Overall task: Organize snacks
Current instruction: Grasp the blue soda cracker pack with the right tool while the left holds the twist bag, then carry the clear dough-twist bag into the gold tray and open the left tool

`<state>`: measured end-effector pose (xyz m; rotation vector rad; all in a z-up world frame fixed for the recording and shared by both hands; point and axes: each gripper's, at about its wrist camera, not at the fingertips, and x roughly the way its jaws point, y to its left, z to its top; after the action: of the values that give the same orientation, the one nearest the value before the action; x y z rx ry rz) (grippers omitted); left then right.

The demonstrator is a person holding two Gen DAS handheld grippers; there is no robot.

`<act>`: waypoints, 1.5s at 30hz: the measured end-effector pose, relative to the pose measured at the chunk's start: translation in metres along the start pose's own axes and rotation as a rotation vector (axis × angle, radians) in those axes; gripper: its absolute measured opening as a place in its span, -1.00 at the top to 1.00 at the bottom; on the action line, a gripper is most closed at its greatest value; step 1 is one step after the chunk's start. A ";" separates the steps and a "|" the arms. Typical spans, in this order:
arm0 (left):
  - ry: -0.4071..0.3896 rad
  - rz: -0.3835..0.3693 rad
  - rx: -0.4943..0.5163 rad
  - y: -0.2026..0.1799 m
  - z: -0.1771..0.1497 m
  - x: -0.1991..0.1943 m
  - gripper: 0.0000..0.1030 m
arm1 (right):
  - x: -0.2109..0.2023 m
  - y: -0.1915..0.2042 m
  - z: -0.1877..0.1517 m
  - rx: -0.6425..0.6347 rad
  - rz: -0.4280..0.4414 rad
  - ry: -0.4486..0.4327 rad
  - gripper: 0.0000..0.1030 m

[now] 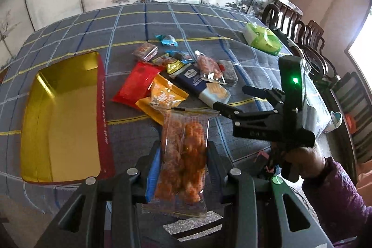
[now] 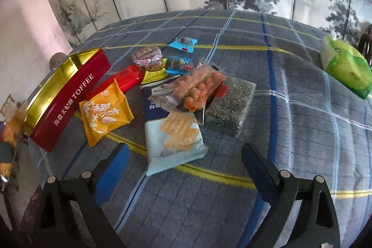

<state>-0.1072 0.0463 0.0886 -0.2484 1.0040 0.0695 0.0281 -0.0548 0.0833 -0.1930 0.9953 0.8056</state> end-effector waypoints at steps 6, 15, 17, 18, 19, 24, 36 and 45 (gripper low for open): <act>-0.001 0.000 -0.021 0.009 0.004 -0.002 0.27 | 0.020 0.014 0.015 -0.068 -0.037 0.045 -0.63; -0.023 0.018 -0.046 0.024 0.007 -0.012 0.27 | 0.020 0.023 0.017 -0.152 -0.038 0.040 0.08; -0.035 0.033 -0.050 0.028 0.008 -0.015 0.27 | 0.014 0.019 0.013 -0.119 -0.001 0.042 0.08; -0.041 0.040 -0.050 0.030 0.009 -0.016 0.27 | 0.009 0.017 0.008 -0.101 0.013 0.039 0.08; -0.046 0.047 -0.051 0.032 0.009 -0.017 0.27 | 0.007 0.016 0.006 -0.087 0.025 0.038 0.08; -0.062 0.078 -0.064 0.039 0.010 -0.020 0.27 | -0.009 0.012 -0.010 -0.009 0.097 0.003 0.09; -0.073 0.165 -0.090 0.065 0.016 -0.021 0.27 | -0.039 0.016 -0.037 0.114 0.216 -0.049 0.09; -0.071 0.223 -0.120 0.097 0.026 -0.018 0.27 | -0.050 0.024 -0.041 0.131 0.238 -0.063 0.09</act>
<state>-0.1123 0.1472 0.1005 -0.2409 0.9552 0.3401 -0.0303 -0.0836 0.1056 0.0648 1.0189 0.9536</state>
